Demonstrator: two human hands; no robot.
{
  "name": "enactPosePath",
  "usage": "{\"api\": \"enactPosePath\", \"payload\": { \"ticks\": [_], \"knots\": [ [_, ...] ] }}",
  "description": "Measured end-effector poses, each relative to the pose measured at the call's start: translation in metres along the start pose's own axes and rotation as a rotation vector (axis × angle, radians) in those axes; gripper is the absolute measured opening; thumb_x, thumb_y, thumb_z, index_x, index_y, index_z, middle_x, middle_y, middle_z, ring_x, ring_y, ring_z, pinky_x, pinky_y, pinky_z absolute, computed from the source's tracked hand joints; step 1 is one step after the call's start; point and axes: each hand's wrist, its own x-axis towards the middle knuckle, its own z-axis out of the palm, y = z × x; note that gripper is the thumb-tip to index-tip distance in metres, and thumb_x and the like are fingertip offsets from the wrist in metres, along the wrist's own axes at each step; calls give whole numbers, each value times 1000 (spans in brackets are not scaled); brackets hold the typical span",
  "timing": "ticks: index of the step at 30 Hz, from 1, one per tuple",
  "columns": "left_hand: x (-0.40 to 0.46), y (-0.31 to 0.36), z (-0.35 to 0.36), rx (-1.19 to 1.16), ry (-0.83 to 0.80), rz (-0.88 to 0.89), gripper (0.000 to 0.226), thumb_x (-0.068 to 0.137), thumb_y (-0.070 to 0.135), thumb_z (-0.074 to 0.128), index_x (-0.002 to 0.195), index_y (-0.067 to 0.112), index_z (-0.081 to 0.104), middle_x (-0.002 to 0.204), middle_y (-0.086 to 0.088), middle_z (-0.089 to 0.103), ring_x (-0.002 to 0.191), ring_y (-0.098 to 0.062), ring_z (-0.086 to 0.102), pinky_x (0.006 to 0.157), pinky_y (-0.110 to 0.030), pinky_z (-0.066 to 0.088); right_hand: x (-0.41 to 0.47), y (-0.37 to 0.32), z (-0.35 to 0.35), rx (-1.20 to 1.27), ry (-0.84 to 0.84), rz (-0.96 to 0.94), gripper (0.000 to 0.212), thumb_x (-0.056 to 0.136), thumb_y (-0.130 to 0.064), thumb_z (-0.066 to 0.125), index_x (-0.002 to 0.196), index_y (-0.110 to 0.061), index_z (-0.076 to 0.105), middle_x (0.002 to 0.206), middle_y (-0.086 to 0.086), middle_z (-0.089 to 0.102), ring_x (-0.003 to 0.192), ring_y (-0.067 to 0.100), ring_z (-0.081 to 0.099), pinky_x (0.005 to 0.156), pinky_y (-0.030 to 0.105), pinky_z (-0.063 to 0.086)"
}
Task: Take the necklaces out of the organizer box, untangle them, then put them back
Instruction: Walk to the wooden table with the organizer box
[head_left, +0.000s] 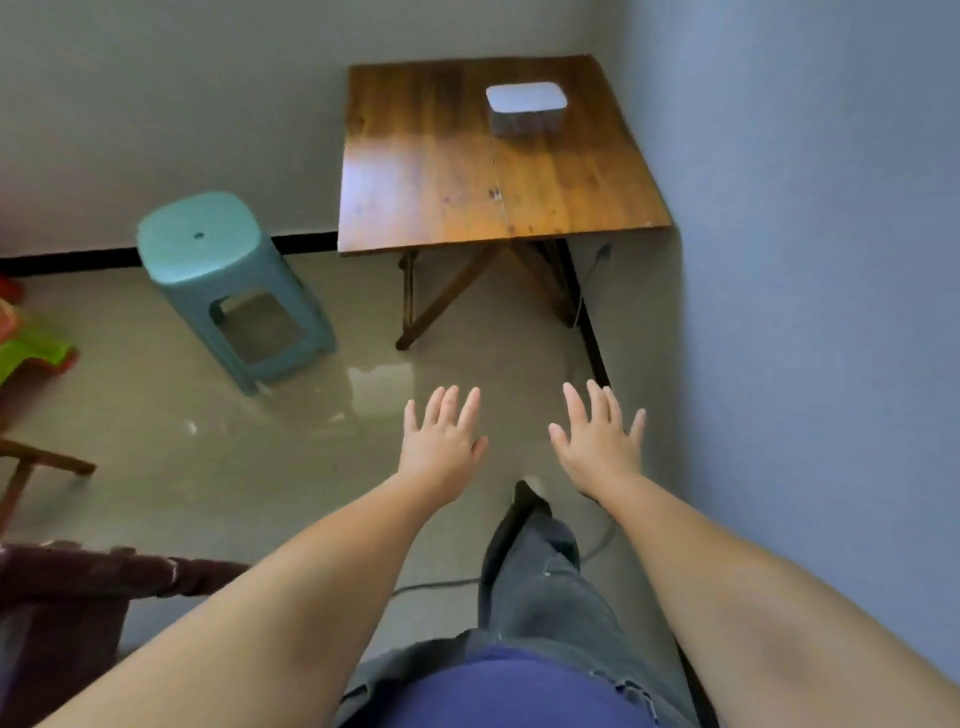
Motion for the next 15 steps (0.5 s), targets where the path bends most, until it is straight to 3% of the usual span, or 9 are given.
{"api": "enactPosePath", "payload": {
  "ticks": [4, 15],
  "knots": [
    [113, -7, -36, -4, 16, -41, 61, 98, 45, 22, 147, 24, -5, 159, -8, 6, 145, -23, -4, 115, -51, 0, 122, 4, -43, -25, 9, -107, 58, 98, -46, 22, 149, -29, 1, 160, 5, 0, 146, 22, -6, 113, 58, 0],
    [379, -46, -118, -249, 19, -122, 63, 96, 51, 24, 147, 28, -2, 158, -5, 10, 145, -23, 3, 116, -49, 6, 405, -14, -145, -39, 21, -166, 57, 98, -46, 27, 149, -29, 6, 160, 5, 5, 146, 25, -1, 113, 57, 4]
  ]
}}
